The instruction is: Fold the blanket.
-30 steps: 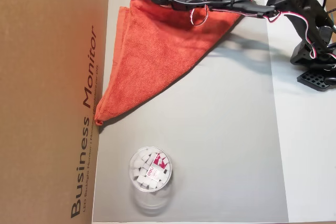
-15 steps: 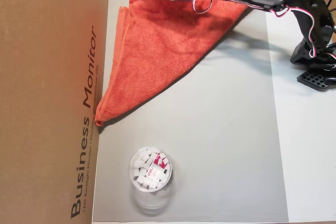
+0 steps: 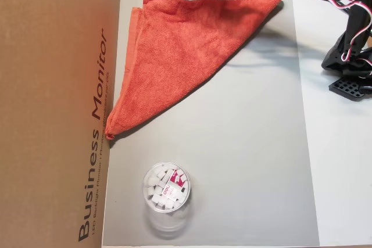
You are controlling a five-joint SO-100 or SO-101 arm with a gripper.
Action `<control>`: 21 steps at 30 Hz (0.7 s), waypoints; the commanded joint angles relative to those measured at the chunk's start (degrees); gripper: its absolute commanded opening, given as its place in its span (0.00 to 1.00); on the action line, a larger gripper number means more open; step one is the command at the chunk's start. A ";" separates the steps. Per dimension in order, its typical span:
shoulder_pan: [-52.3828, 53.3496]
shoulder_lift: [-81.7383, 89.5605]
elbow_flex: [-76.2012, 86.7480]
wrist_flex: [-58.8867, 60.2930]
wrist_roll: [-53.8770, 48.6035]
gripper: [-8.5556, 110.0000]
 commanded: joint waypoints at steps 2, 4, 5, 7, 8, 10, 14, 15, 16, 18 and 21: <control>2.46 11.69 8.79 -0.18 0.53 0.17; 3.43 15.47 13.01 -0.18 0.62 0.17; 4.04 17.23 15.03 -0.18 1.41 0.17; 4.39 20.57 18.63 -0.18 5.19 0.17; 4.92 22.24 20.30 -0.18 7.73 0.17; 5.89 25.49 23.55 -0.18 12.30 0.17; 7.29 31.73 29.27 -0.18 16.96 0.17; 7.82 33.31 30.67 -0.18 17.75 0.17; 8.35 34.80 32.17 -0.18 18.54 0.17; 8.88 38.06 35.16 -0.18 20.13 0.17; 11.34 43.33 39.99 -0.18 21.53 0.17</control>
